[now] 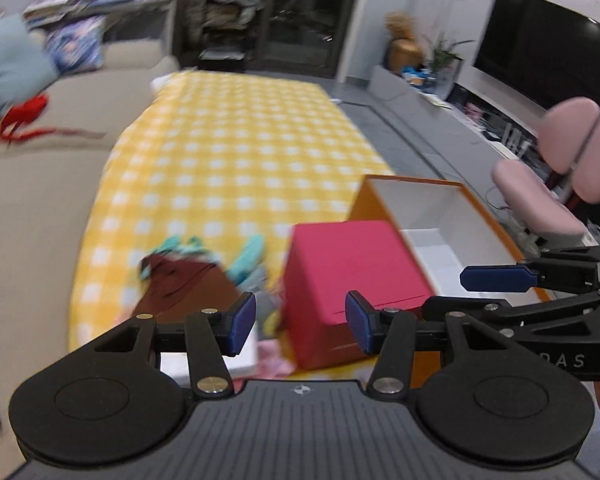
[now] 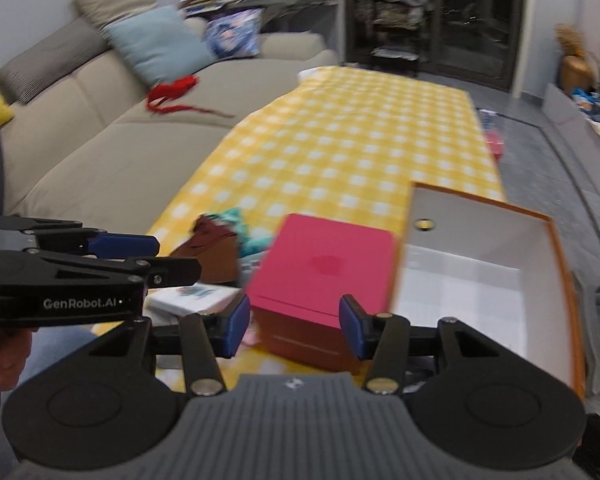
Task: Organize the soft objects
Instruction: 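Move both tools back to the pile of soft items, then close the left tool on the brown fabric piece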
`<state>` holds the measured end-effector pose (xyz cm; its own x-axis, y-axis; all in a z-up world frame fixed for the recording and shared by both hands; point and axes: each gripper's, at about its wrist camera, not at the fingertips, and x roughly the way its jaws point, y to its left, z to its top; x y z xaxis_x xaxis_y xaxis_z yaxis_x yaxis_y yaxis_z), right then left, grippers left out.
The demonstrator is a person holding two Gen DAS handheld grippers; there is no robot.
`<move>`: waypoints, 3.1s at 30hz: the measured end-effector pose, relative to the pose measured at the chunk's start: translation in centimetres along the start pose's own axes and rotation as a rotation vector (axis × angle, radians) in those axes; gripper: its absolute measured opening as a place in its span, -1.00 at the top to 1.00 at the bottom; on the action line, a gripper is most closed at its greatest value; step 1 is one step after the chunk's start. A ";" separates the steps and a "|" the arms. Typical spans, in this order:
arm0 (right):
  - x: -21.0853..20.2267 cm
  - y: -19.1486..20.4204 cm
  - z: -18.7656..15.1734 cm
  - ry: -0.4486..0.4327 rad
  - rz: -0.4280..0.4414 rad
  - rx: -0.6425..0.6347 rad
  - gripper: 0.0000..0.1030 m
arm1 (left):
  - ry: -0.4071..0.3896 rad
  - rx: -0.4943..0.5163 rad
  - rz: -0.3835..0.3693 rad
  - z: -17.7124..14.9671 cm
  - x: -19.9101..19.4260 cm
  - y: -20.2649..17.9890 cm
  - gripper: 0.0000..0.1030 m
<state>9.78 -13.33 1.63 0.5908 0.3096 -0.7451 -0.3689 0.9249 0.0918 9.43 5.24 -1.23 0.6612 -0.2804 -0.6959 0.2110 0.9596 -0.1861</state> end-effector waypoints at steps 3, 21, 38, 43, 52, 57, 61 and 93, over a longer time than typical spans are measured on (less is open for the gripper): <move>1.7 1.7 0.6 0.032 0.029 -0.029 0.05 | 0.023 -0.032 0.012 -0.4 0.1 2.7 -0.19; 12.5 6.9 5.2 0.175 0.091 -0.321 0.21 | 0.174 -0.126 0.016 -0.7 6.1 12.2 -0.43; 21.4 7.2 6.6 0.304 0.083 -0.396 0.69 | 0.197 -0.407 -0.001 -1.6 12.7 16.5 -0.12; 21.5 6.9 6.6 0.307 0.091 -0.381 0.72 | 0.132 -0.413 -0.017 -1.2 10.2 15.7 0.21; 21.7 6.5 6.5 0.310 0.097 -0.365 0.73 | 0.157 -0.432 0.079 -0.9 12.0 14.6 0.20; 21.8 6.4 6.5 0.313 0.105 -0.367 0.72 | 0.186 -0.468 0.084 -2.0 12.3 15.2 -0.14; 21.9 6.4 6.5 0.311 0.100 -0.366 0.72 | 0.185 -0.554 0.012 -2.2 12.3 15.9 -0.06; 22.0 6.3 6.5 0.320 0.108 -0.363 0.71 | 0.070 -0.461 0.039 -1.7 10.2 13.7 0.65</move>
<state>25.07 0.76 -9.88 0.3063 0.2636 -0.9147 -0.6757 0.7371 -0.0139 17.89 15.51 -12.04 0.6089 -0.2571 -0.7504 -0.1652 0.8842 -0.4369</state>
